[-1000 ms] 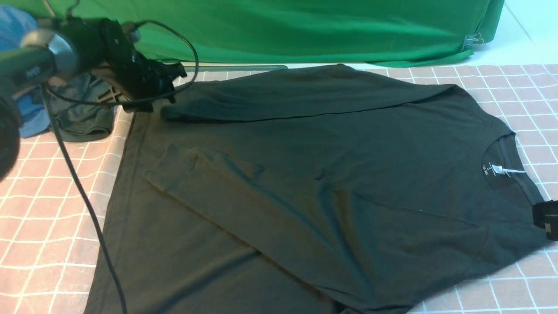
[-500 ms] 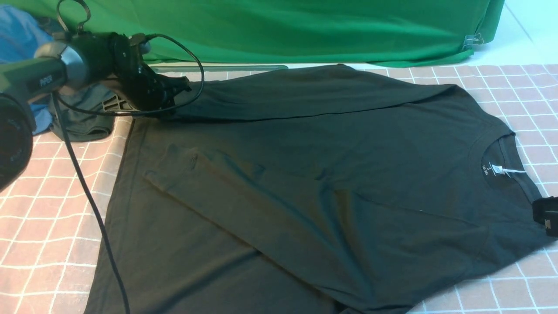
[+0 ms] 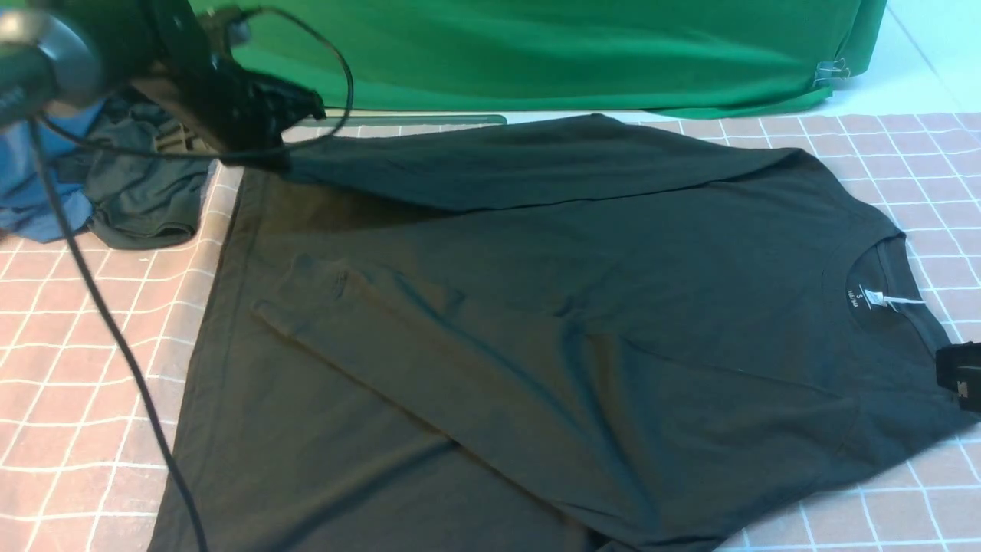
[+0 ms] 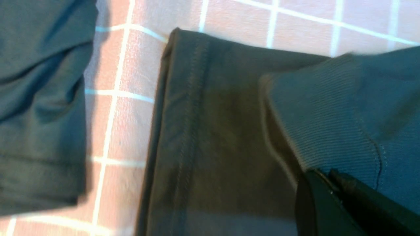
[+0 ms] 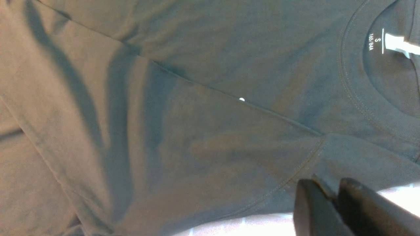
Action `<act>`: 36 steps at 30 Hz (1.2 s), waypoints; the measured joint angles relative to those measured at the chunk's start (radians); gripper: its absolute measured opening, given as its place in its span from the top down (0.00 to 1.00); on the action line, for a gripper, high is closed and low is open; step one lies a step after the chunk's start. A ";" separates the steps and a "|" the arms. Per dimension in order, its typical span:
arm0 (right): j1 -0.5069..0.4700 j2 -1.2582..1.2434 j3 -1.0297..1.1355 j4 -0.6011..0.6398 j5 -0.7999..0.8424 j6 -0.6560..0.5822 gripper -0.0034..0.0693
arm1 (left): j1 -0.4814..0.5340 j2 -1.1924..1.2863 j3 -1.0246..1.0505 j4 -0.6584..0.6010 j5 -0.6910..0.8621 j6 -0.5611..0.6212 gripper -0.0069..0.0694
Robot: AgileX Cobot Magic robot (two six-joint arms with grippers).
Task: Fold a long-sleeved shirt over a pink coffee tablecloth.
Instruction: 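Grab the top left corner of the dark shirt with the left gripper, then fold the left side of the dark shirt inward over its body with the left gripper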
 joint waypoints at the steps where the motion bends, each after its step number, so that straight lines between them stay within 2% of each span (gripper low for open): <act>1: 0.000 0.000 0.000 0.000 0.000 0.000 0.76 | 0.000 -0.014 0.000 -0.010 0.018 0.000 0.87; 9: 0.000 0.000 0.000 0.000 0.000 0.001 0.76 | -0.002 -0.127 0.000 -0.111 0.208 0.001 0.87; 19: 0.000 0.000 0.000 -0.002 -0.008 -0.011 0.76 | -0.055 -0.220 0.018 -0.062 0.426 -0.025 0.87; 28: 0.000 0.000 0.000 -0.006 -0.008 -0.031 0.76 | -0.145 -0.328 0.145 0.040 0.443 -0.100 0.87; 36: 0.000 0.000 0.000 -0.006 -0.008 -0.040 0.76 | -0.151 -0.404 0.261 0.070 0.443 -0.148 0.87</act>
